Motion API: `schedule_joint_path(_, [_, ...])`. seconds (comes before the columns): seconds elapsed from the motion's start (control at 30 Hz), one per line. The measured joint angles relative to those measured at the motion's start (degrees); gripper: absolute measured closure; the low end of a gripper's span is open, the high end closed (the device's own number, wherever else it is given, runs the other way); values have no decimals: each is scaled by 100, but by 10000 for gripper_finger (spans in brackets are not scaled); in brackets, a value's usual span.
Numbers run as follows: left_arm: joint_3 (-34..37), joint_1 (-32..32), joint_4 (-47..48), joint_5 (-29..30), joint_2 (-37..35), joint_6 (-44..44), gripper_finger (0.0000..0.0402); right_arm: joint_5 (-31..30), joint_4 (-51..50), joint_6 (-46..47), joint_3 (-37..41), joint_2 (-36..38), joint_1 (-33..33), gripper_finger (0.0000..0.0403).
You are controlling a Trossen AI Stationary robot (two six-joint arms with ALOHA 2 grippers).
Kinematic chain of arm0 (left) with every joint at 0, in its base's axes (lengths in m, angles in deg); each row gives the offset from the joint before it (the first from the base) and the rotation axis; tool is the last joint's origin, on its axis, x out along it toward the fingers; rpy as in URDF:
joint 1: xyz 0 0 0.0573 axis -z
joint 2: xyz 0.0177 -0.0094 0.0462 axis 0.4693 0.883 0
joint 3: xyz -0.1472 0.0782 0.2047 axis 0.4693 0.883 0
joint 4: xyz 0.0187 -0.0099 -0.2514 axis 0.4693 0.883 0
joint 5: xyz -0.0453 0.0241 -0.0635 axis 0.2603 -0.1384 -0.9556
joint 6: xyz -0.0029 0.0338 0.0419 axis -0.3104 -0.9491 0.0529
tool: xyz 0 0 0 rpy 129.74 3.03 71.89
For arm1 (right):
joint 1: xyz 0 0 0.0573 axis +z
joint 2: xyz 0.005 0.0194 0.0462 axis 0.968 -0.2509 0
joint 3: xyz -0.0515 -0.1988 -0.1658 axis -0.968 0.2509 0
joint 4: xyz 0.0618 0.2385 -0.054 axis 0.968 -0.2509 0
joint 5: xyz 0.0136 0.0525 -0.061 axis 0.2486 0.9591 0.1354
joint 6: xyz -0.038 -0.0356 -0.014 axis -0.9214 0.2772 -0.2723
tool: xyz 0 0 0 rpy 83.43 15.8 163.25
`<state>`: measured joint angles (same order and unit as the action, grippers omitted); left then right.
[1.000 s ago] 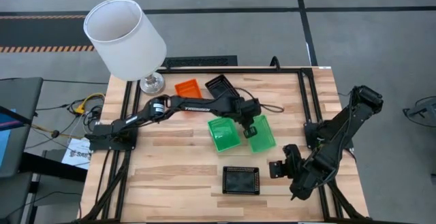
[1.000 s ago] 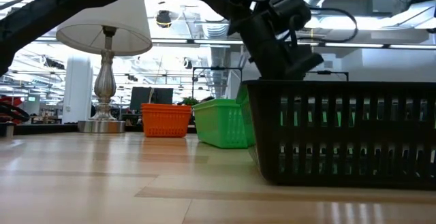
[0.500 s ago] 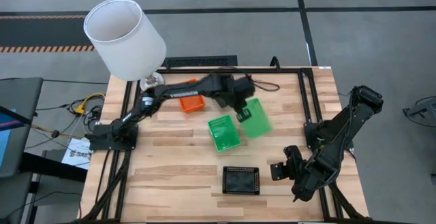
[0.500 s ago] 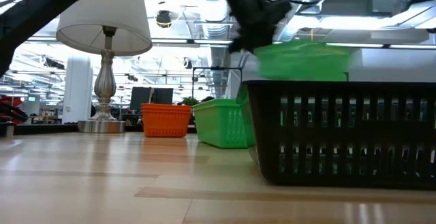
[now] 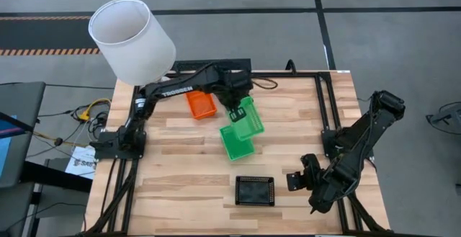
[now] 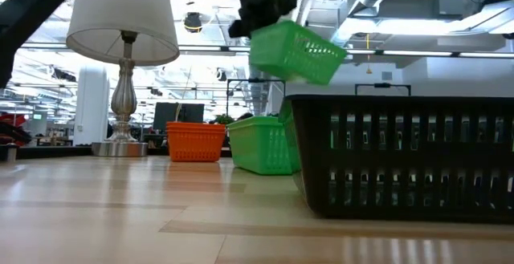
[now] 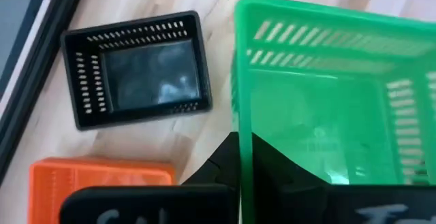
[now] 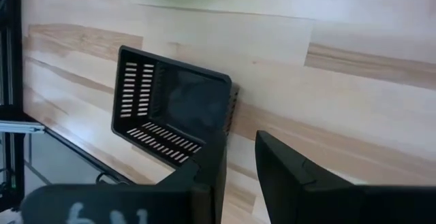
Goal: Stack baskets by color
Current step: Stack the green bin on top of the stacked green bins
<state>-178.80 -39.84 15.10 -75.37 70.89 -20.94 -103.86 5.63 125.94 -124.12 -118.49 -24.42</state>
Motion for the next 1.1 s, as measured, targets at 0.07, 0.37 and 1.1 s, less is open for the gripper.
schedule_joint_path(0.07, [312, 126, -27, 7, -278, 84, 401, -1, 7, 0, 0, 0, 0, 301])
schedule_joint_path(0.37, [3948, 443, -3060, 5, -2397, 737, 401, -1, -100, -31, 0, -2, -7, 301])
schedule_joint_path(1.1, [6330, 525, -4920, -5, -2710, 556, 401, -1, -281, -46, 2, -4, -7, 301])
